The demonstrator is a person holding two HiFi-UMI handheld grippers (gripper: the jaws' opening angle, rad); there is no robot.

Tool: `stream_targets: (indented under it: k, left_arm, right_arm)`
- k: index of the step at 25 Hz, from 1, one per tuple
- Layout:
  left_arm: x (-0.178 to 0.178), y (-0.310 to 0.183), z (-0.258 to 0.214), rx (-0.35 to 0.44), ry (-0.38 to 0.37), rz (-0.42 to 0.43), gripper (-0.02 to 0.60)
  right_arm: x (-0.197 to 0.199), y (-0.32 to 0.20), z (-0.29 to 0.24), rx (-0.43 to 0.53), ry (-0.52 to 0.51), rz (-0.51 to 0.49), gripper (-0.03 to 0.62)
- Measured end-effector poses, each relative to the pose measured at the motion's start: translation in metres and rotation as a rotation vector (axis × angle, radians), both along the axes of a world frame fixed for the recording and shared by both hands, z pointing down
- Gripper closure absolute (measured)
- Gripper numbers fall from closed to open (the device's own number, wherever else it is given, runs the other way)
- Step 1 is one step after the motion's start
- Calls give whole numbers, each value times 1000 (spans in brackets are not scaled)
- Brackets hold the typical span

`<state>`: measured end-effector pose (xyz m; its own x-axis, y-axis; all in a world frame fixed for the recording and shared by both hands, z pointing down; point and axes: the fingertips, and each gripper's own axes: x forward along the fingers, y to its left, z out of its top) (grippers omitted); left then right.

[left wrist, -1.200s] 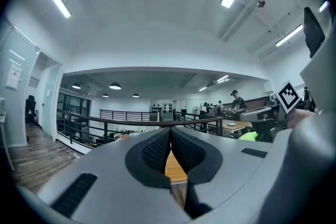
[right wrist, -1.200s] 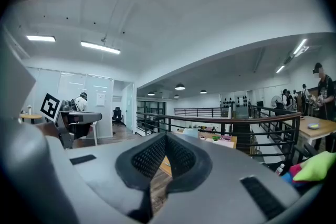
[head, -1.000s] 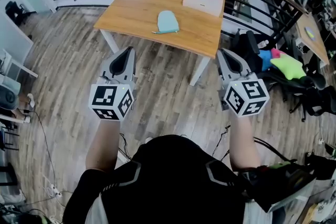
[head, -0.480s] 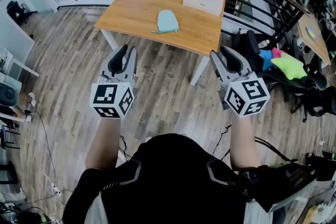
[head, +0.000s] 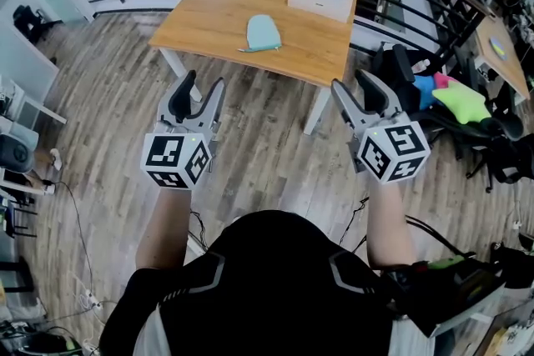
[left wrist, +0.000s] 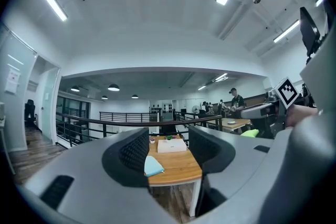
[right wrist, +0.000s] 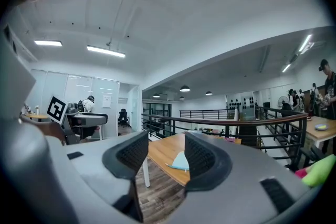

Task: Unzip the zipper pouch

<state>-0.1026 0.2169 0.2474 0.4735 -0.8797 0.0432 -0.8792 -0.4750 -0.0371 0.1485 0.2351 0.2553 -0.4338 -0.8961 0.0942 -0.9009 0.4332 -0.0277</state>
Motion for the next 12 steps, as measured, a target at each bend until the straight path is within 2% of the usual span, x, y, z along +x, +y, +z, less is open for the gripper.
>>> stream_targets:
  k: [4, 12]
  left_arm:
    - [12, -2, 2, 0, -16, -1, 344]
    - [28, -10, 4, 10, -61, -63, 342]
  right_arm:
    - [11, -2, 6, -12, 13, -12, 325]
    - [40, -9, 13, -8, 0, -58, 326]
